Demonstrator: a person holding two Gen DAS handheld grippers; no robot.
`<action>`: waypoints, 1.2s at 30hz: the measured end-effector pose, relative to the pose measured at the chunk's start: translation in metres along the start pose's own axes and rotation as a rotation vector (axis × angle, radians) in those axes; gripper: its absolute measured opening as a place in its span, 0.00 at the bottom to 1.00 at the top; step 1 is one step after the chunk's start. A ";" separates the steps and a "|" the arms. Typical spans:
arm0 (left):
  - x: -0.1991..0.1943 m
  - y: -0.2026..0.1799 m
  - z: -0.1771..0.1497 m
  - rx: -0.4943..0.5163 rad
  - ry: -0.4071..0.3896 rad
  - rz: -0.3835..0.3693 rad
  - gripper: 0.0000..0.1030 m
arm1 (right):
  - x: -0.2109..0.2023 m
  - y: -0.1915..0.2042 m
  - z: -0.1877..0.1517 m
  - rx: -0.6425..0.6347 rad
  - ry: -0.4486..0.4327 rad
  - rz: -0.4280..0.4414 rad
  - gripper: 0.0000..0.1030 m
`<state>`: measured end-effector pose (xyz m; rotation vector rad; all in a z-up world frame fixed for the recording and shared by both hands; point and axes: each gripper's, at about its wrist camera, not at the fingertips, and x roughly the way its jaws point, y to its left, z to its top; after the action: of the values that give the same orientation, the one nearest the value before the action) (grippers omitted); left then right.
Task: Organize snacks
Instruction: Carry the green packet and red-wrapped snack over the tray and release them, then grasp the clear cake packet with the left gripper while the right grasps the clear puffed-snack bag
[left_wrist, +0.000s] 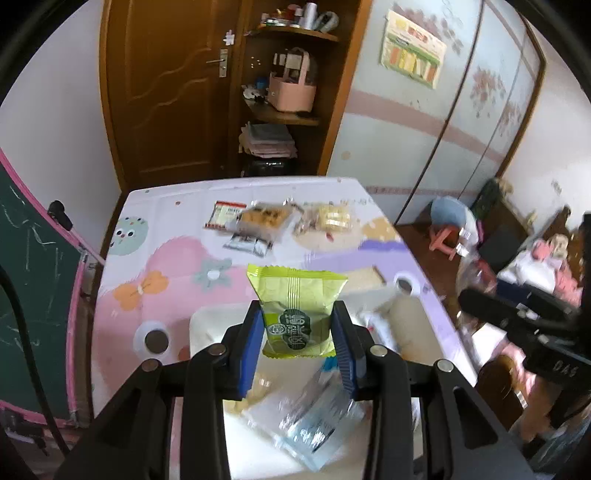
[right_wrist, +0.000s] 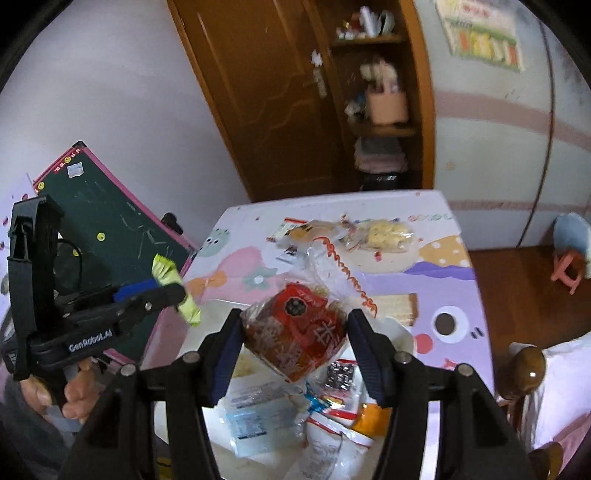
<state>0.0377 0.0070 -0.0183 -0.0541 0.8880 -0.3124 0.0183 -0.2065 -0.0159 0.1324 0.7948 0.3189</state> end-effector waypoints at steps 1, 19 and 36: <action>0.000 -0.003 -0.008 0.012 0.008 0.010 0.34 | -0.004 0.002 -0.005 -0.016 -0.008 -0.012 0.56; 0.024 -0.018 -0.041 0.052 0.042 0.128 0.89 | 0.018 0.008 -0.042 -0.062 0.056 -0.157 0.67; 0.027 -0.015 -0.054 0.022 0.031 0.095 0.89 | 0.031 0.007 -0.053 0.017 0.147 -0.054 0.68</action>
<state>0.0084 -0.0109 -0.0706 0.0130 0.9147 -0.2350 -0.0005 -0.1896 -0.0722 0.1040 0.9451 0.2733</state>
